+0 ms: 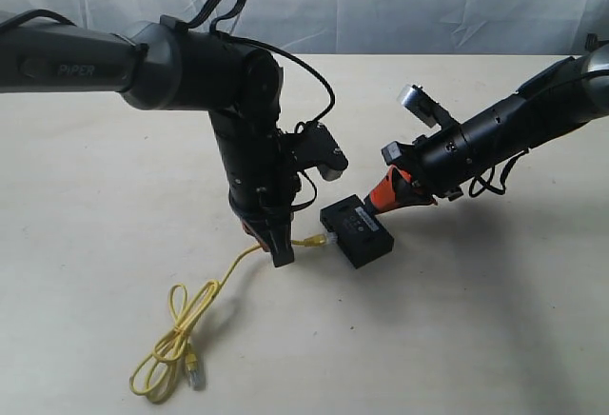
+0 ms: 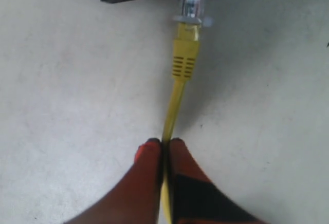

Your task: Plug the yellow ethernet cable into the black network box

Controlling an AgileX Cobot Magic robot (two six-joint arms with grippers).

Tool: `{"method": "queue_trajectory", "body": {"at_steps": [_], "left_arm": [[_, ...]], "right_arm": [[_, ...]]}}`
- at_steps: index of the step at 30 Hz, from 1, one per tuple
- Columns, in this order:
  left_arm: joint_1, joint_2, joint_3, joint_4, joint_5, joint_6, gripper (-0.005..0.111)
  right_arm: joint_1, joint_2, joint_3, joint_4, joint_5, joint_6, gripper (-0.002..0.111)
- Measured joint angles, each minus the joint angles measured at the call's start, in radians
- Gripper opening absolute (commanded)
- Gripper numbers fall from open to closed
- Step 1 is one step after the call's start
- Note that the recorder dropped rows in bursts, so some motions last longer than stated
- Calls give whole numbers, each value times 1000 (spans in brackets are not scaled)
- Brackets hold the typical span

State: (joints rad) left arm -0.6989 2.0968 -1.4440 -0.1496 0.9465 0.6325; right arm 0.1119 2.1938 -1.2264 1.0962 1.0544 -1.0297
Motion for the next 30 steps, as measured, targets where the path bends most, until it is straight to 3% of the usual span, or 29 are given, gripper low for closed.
{"method": "queue_trajectory", "body": {"at_steps": [15,30], "left_arm": [[0,0,0,13,28,2,0],[0,0,0,-38,33,62,0]], "right_arm": [[-40,-28,0,-30,-24,58,-1],[8,-20,0,-34,-37,62,-1]]}}
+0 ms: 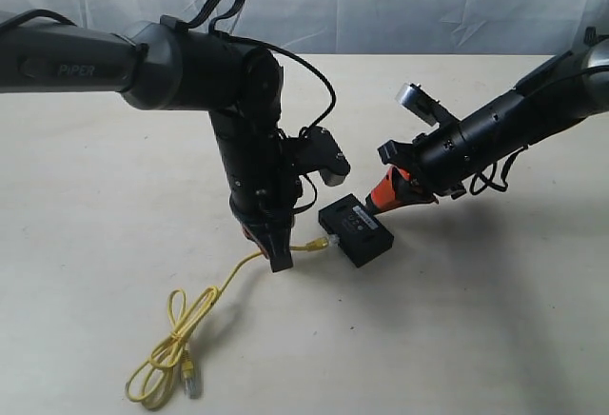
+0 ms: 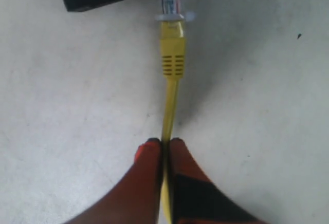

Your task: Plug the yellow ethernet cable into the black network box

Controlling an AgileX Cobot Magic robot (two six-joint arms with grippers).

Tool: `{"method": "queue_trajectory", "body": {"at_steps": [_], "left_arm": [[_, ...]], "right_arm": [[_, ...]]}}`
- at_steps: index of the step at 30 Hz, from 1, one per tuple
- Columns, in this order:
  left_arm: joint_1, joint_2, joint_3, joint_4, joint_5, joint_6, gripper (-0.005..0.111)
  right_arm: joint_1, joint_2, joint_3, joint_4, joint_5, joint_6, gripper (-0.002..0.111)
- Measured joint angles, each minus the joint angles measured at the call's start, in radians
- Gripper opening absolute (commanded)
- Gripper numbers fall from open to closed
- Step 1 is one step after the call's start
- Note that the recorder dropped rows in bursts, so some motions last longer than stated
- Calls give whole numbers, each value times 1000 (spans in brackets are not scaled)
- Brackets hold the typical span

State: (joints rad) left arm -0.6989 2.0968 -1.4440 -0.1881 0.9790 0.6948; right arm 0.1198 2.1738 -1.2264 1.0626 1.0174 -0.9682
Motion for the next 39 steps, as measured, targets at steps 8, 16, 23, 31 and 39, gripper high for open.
{"method": "queue_trajectory", "body": {"at_steps": [8,16,23,31,39], "left_arm": [[0,0,0,2,-11,-7,0],[0,0,0,42,-11,-48,0],[0,0,0,54,9,-60,0],[0,0,0,28,23,-21,0],[0,0,0,2,23,-4,0]], "right_arm": [[0,0,0,-4,0,2,-1],[0,0,0,-8,2,2,-1],[0,-6,0,-9,2,16,-1],[0,-6,0,-46,-25,47,-1],[0,-6,0,-63,-28,58,-1]]}}
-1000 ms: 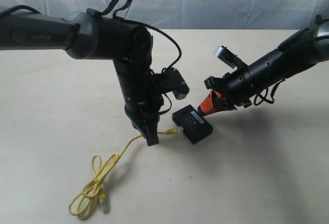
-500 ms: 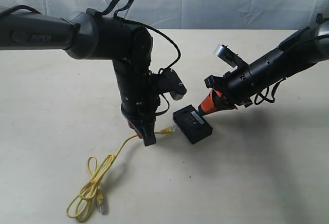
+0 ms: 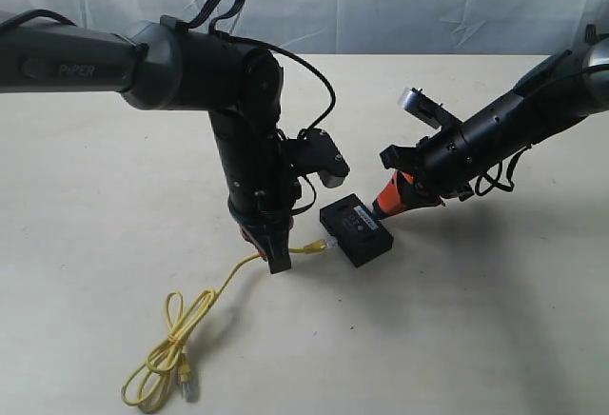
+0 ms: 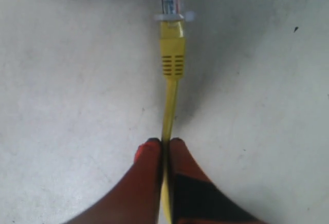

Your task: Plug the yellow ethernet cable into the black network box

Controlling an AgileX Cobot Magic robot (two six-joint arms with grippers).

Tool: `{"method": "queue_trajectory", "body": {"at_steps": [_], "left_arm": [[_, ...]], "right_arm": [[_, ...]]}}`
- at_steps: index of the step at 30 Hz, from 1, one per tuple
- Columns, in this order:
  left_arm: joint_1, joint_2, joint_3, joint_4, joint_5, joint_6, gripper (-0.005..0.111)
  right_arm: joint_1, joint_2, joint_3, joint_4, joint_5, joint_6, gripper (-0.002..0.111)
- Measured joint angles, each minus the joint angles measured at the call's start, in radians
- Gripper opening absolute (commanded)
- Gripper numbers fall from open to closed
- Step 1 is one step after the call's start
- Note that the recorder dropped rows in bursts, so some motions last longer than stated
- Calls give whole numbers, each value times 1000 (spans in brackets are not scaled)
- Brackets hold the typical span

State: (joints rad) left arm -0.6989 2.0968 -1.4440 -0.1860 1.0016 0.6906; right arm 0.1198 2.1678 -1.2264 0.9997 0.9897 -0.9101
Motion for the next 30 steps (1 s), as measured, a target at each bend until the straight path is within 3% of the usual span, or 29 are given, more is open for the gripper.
{"method": "queue_trajectory", "body": {"at_steps": [30], "left_arm": [[0,18,0,0,-58,-18,0]], "right_arm": [[0,0,0,0,27,8,-1]]}}
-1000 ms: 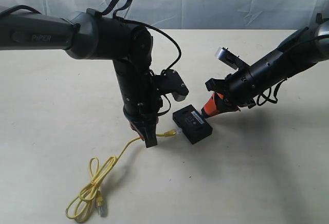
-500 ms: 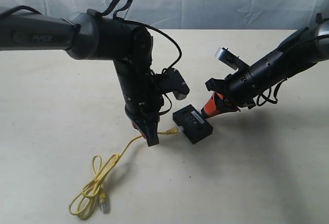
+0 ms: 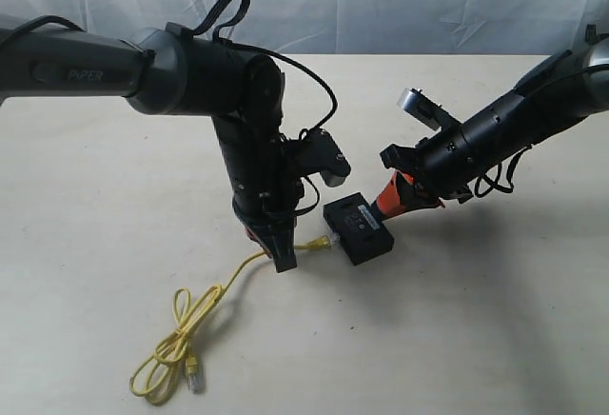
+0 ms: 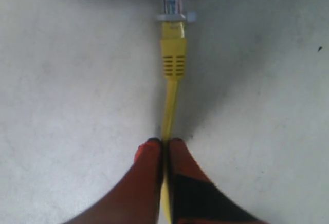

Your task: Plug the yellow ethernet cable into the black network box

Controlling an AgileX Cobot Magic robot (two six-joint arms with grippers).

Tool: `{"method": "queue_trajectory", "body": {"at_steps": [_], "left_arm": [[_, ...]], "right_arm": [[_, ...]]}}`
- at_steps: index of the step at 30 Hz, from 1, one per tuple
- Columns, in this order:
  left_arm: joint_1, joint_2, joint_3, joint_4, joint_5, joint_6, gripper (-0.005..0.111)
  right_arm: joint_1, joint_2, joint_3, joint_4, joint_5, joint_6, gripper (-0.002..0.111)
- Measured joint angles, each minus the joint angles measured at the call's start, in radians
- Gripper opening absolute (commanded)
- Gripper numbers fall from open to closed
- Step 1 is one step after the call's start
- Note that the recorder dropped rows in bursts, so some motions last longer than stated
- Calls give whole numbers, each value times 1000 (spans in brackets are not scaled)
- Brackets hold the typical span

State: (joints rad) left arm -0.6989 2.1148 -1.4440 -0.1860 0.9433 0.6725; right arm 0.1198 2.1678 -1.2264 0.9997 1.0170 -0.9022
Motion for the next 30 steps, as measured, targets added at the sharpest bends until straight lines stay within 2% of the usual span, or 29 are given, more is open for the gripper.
{"method": "queue_trajectory", "body": {"at_steps": [30], "left_arm": [[0,-15,0,27,-1,-3,0]], "right_arm": [[0,0,0,0,0,2,-1]]}}
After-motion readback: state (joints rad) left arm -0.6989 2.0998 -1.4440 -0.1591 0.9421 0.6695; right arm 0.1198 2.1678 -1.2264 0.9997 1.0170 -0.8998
